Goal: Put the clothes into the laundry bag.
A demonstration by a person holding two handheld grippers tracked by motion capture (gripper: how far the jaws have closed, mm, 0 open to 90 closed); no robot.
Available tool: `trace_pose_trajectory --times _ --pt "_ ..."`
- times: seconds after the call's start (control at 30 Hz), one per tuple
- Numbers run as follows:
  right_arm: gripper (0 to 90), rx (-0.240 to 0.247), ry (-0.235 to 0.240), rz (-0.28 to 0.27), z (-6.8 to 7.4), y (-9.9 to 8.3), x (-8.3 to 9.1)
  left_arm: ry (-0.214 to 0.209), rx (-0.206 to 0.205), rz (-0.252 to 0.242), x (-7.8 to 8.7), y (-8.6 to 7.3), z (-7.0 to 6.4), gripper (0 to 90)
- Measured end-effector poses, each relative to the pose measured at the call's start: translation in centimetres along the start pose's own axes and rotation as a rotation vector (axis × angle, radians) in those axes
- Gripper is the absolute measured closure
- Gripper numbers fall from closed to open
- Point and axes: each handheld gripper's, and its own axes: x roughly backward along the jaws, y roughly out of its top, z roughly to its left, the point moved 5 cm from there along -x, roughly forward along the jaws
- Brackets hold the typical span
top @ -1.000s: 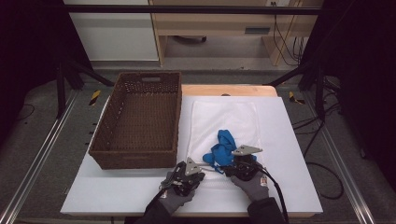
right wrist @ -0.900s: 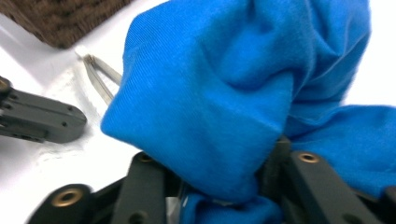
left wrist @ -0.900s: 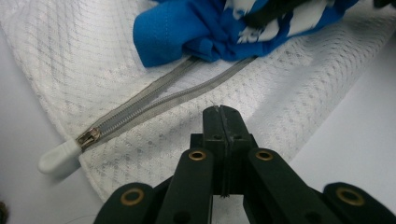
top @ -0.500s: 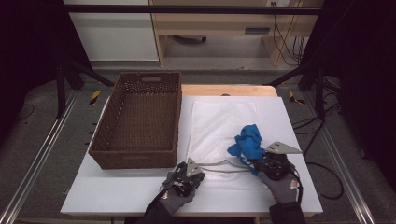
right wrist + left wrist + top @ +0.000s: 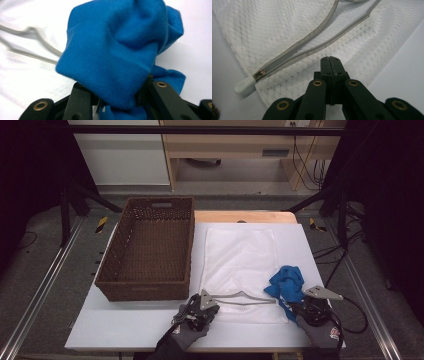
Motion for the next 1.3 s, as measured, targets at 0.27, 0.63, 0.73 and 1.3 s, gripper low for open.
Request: trace_pose_trajectory --times 0.27,0.63,0.73,1.3 --pt "49.4 -0.024 -0.003 -0.019 -0.2 -0.8 -1.2 -0.003 -0.002 -0.005 0.0 0.0 0.0 90.0" --pt "20.1 0.003 -0.027 -0.133 0.0 2.0 1.3 0.008 -0.009 -0.003 0.0 0.0 -0.1 90.0" --pt "18.5 0.001 -0.026 -0.176 0.2 3.1 2.5 0.010 -0.009 -0.004 0.0 0.0 -0.1 90.0" --pt "30.1 0.059 0.192 -0.215 7.9 6.9 -0.6 -0.008 -0.031 -0.043 -0.1 0.5 -1.1 90.0"
